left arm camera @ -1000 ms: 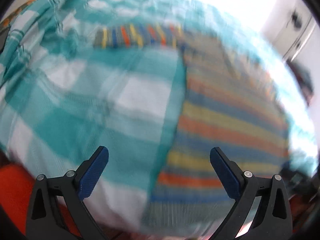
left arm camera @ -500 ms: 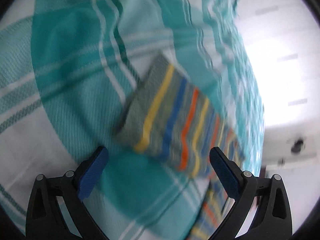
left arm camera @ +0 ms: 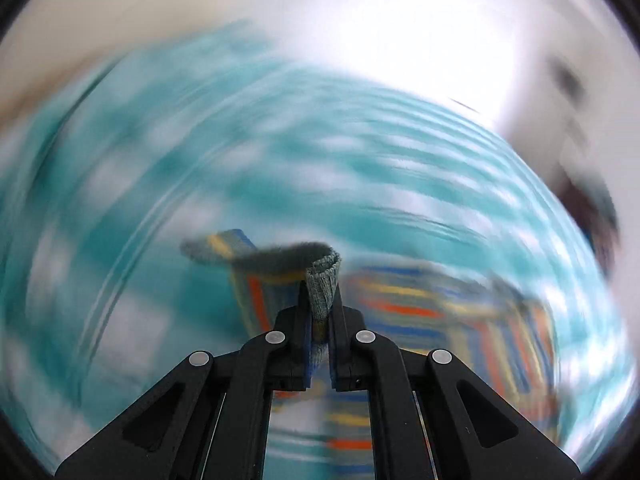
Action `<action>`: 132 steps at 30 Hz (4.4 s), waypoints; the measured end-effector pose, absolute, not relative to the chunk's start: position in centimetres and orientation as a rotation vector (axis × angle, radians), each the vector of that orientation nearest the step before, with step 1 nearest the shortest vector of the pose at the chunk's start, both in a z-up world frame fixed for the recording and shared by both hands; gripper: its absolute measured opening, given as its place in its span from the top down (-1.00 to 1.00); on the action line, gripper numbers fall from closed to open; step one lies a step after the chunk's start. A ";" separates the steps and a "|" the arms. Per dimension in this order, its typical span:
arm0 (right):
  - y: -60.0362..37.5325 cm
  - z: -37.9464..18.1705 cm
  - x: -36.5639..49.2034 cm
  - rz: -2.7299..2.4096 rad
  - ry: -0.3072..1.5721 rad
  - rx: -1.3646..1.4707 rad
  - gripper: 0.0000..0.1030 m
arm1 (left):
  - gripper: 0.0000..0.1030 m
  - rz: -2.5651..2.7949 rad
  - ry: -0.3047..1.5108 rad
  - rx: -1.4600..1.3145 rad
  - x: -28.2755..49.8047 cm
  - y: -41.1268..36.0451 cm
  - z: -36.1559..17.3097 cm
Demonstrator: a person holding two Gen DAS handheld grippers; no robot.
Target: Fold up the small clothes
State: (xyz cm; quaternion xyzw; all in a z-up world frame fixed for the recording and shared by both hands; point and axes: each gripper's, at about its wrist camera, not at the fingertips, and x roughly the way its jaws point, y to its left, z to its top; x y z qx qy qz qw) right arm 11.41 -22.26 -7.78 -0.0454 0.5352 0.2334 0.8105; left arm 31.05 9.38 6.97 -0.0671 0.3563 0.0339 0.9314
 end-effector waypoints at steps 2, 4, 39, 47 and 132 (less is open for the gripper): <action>-22.1 -7.8 11.4 0.498 1.142 -0.100 -0.34 | 0.43 -0.065 0.727 0.005 31.7 2.2 7.3; -22.1 -7.7 11.3 0.497 1.143 -0.093 -0.34 | -0.79 -0.192 0.846 0.066 32.0 -4.4 4.6; -16.4 -4.8 42.1 0.473 1.035 0.307 0.94 | -0.98 -0.005 0.971 -0.103 11.4 3.7 -8.7; -16.9 -7.8 41.8 0.292 1.167 0.200 0.67 | -0.99 0.002 0.969 -0.091 11.4 3.5 -8.8; -20.6 -8.5 11.1 0.394 1.013 -0.211 0.09 | -0.99 0.066 1.076 0.035 7.6 1.5 -8.6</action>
